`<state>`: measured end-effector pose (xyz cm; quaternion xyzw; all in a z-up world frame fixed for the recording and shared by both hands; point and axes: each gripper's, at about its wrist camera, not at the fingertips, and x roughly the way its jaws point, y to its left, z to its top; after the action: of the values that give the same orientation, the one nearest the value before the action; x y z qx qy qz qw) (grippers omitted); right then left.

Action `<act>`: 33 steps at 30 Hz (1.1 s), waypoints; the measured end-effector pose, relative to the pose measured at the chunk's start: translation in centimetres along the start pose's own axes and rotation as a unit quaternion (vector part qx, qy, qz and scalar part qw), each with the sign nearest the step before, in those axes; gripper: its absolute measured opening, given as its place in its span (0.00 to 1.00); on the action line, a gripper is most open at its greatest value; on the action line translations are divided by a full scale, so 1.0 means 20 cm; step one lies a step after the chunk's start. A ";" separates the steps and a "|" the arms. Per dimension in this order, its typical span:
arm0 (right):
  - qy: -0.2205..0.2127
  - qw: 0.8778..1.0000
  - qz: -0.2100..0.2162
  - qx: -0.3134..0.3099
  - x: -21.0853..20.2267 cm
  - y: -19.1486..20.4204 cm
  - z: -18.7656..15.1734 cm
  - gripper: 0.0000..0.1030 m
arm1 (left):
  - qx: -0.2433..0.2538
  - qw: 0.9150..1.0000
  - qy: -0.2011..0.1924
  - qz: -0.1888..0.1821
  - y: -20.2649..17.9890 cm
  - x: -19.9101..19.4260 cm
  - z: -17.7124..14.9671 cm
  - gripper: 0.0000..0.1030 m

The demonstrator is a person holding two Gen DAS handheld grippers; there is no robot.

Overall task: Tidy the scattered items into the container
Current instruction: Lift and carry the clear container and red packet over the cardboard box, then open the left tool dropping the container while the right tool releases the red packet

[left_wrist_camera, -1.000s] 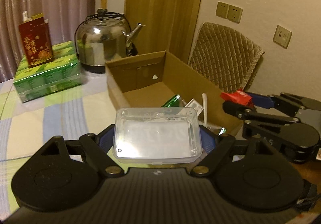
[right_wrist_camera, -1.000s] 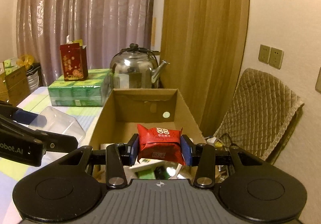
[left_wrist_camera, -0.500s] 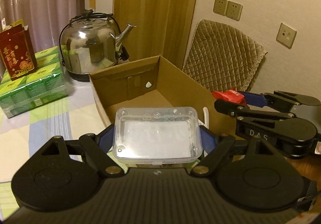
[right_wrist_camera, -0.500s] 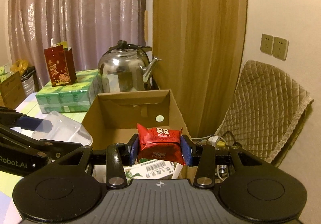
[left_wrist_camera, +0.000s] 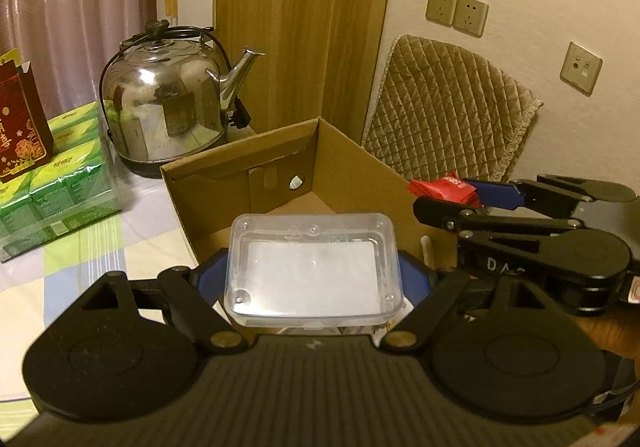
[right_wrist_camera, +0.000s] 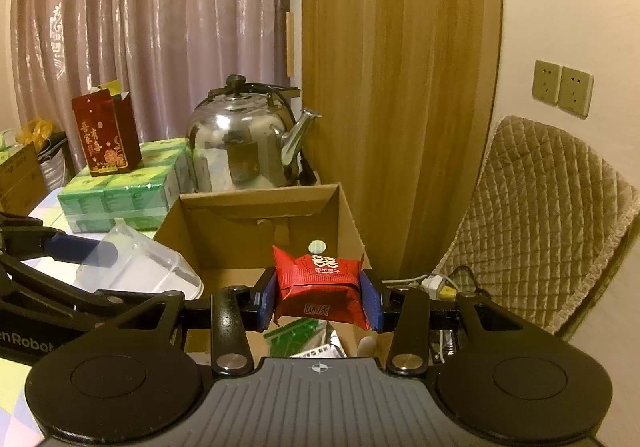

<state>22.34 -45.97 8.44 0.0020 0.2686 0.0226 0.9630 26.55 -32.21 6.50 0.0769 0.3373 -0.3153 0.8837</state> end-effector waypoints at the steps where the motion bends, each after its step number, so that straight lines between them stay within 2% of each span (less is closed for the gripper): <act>1: 0.000 1.000 0.000 0.000 0.01 0.00 0.00 0.40 | 0.000 1.000 0.000 0.000 0.00 0.01 0.00 0.80; 30: 0.014 1.000 0.000 0.015 0.18 -0.06 0.05 0.40 | 0.010 1.000 0.011 0.001 0.11 0.26 0.04 0.81; 31: 0.014 1.000 0.000 0.014 0.18 -0.06 0.05 0.40 | 0.008 1.000 0.011 0.003 0.12 0.27 0.04 0.83; 32: 0.015 1.000 0.000 0.014 0.19 -0.06 0.05 0.40 | 0.005 1.000 0.010 0.004 0.12 0.27 0.05 0.93; 33: 0.016 1.000 0.000 0.014 0.19 -0.07 0.04 0.40 | 0.003 1.000 0.006 0.006 0.12 0.27 0.05 0.96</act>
<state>26.11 -47.09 7.22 0.0157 0.2839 0.0190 0.9585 31.62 -33.26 3.58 0.0834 0.3410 -0.3109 0.8832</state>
